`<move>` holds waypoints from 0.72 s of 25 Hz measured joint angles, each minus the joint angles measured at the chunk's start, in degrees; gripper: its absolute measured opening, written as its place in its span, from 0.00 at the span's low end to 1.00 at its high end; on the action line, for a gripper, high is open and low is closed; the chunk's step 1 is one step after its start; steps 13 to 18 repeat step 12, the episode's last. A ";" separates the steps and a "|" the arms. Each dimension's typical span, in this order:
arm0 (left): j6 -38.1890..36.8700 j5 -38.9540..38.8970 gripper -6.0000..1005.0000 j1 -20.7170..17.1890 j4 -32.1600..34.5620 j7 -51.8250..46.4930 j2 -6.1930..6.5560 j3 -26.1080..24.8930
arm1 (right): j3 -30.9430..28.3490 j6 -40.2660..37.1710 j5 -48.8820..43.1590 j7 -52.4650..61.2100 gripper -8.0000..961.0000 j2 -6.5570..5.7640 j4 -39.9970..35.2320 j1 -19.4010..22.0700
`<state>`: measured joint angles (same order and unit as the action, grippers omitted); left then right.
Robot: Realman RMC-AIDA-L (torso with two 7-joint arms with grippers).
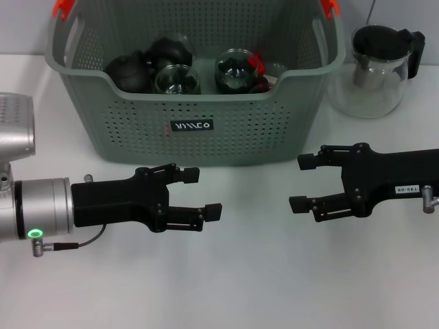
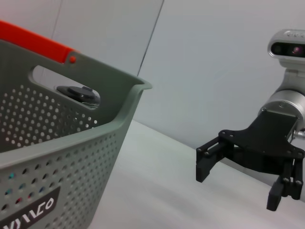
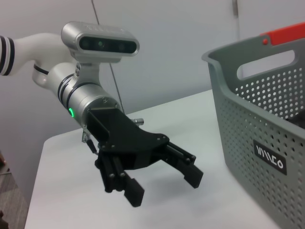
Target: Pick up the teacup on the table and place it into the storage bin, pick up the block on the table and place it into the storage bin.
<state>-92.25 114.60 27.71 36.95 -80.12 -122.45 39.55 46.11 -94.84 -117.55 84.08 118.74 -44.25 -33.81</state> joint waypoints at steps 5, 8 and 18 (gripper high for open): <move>0.15 -0.02 0.96 0.07 -0.05 0.02 -0.05 0.05 | 0.11 0.11 0.00 -0.32 0.95 -0.11 0.39 0.30; 0.10 -0.07 0.96 0.11 -0.11 0.02 -0.07 -0.05 | 0.13 0.25 0.00 -0.33 0.95 -0.11 0.40 0.44; -0.13 -0.08 0.96 0.11 -0.18 -0.18 -0.07 -0.11 | 0.16 0.37 0.00 -0.33 0.95 -0.10 0.40 0.53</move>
